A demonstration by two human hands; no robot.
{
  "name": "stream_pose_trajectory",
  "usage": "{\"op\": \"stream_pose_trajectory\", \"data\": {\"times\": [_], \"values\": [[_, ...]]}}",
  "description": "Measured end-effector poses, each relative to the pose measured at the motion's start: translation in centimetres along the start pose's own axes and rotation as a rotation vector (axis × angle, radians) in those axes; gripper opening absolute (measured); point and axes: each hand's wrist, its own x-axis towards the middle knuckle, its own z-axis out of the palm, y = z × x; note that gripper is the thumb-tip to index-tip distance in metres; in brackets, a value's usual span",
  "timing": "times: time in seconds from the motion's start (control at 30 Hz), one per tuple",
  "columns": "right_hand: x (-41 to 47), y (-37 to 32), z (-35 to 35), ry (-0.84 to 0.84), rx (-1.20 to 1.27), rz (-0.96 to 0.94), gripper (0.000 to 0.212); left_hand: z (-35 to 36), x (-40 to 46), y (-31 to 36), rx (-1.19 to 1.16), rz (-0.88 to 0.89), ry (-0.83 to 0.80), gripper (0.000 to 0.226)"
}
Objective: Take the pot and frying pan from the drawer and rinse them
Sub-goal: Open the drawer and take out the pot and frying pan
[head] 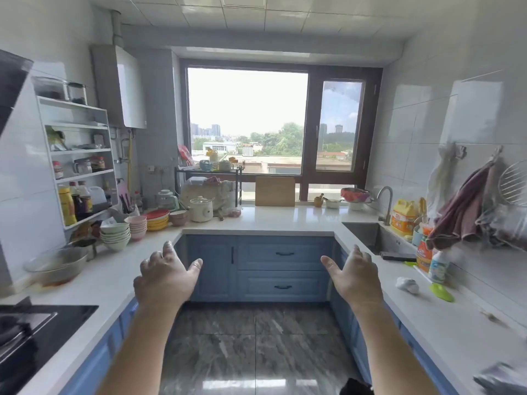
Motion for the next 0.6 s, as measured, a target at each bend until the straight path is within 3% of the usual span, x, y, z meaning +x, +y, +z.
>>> {"op": "stream_pose_trajectory", "data": {"times": [0.6], "values": [[11.6, 2.5, 11.6, -0.017, -0.049, 0.066, 0.088, 13.4, 11.4, 3.3, -0.022, -0.012, -0.057, 0.083]]}}
